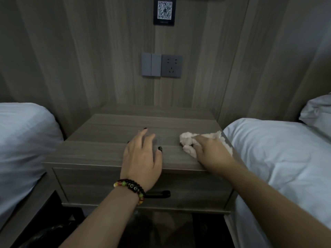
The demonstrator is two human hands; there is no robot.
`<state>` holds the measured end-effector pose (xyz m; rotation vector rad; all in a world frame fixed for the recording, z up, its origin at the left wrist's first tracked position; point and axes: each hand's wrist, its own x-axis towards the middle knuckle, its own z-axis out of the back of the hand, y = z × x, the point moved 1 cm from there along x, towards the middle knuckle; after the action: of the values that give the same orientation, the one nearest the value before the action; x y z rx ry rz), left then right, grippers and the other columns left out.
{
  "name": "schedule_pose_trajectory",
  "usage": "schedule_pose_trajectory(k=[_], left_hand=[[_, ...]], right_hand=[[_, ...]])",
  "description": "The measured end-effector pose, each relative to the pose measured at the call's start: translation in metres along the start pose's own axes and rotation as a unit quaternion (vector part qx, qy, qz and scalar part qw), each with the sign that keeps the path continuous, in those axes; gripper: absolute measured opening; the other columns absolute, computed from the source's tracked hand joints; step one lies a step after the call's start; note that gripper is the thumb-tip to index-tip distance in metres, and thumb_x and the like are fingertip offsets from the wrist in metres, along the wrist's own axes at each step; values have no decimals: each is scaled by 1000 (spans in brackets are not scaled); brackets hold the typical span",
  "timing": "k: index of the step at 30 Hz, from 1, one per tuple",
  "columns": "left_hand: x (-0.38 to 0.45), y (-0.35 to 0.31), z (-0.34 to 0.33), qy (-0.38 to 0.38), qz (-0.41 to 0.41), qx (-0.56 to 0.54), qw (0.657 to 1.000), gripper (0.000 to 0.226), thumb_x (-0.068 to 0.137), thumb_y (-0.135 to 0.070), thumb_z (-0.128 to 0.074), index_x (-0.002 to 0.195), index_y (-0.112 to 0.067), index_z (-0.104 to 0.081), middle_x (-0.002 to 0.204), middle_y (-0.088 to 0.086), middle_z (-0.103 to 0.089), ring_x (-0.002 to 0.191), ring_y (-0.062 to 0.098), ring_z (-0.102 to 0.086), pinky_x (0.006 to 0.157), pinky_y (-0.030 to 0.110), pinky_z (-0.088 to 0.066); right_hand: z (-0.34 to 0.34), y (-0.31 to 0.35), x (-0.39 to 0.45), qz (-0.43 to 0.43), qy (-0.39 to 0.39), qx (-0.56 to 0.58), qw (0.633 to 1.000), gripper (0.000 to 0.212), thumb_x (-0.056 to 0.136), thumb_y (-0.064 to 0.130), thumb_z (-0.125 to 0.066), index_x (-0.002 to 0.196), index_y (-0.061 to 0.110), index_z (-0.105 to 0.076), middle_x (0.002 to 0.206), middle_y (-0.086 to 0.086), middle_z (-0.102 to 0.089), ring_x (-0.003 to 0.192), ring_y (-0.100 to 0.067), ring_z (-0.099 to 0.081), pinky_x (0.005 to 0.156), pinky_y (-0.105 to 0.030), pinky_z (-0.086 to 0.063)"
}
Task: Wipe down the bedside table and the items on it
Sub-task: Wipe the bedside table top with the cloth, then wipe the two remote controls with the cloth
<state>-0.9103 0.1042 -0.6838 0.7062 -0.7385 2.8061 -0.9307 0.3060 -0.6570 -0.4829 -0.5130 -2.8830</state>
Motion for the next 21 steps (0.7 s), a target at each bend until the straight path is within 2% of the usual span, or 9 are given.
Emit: schedule_pose_trajectory(k=[3,6,9,11,13,14,15,17,21], left_hand=[[-19,-9,6,10,3,-41,999,49,97,-36,-42,143,-23,-34,155,-5,-19,142,11,-18,118,34,-19],[-41,-23,17,17,-8,-79,997,51,97,-36,-42,144,-26,-28,154,-12,-13,141,4,-14,115,24,-15],[-49,-36,30,14,-55,-80,995,50,97,-34,-42,144,-24,-29,154,-13,-13,139,1,-15,113,19,-16],[-47,-44,44,11,-76,-82,994,53,98,-34,-42,146,-23,-25,154,-14,-13,139,0,-17,114,19,-17],[-41,-51,60,13,-91,-89,992,62,98,-34,-42,150,-23,-12,155,-13,-14,140,0,-16,114,18,-15],[-37,-54,69,14,-100,-96,990,68,97,-34,-43,151,-25,-2,156,-13,-14,140,0,-17,112,17,-14],[-33,-56,79,16,-109,-102,989,74,97,-34,-44,150,-28,7,156,-15,-14,140,-1,-18,109,16,-15],[-23,-60,99,32,-122,-94,988,83,96,-33,-46,147,-33,20,156,-17,-12,139,-1,-21,106,16,-18],[5,-63,137,43,-151,-25,987,87,96,-34,-46,146,-30,25,160,-8,-7,143,3,-15,113,20,-15]], right_hand=[[0,3,-27,11,0,11,1000,21,99,23,-43,109,16,-60,102,-3,-64,90,-16,-56,73,-23,-34],[2,0,-29,20,12,22,999,20,97,22,-44,103,12,-60,100,-9,-67,91,-24,-60,75,-31,-43],[5,2,-23,14,74,23,997,19,99,20,-40,101,9,-55,103,-14,-66,92,-27,-60,73,-29,-41],[12,5,-21,14,132,31,991,22,99,18,-40,113,8,-53,117,-16,-62,103,-27,-57,78,-25,-37],[25,8,-24,26,161,73,984,44,99,23,-44,140,10,-37,144,-10,-45,130,-24,-44,101,-24,-34],[32,11,-27,33,160,99,982,58,98,27,-46,150,15,-21,156,-5,-27,142,-20,-29,113,-25,-24],[40,13,-30,42,152,119,980,68,99,30,-46,154,21,-8,160,0,-12,146,-16,-17,116,-24,-15],[54,15,-38,55,131,126,982,74,98,35,-47,153,29,3,160,5,3,148,-12,-7,116,-22,-7],[89,11,-39,71,116,80,987,77,97,39,-48,151,31,7,160,4,11,148,-12,-3,118,-24,-7]])
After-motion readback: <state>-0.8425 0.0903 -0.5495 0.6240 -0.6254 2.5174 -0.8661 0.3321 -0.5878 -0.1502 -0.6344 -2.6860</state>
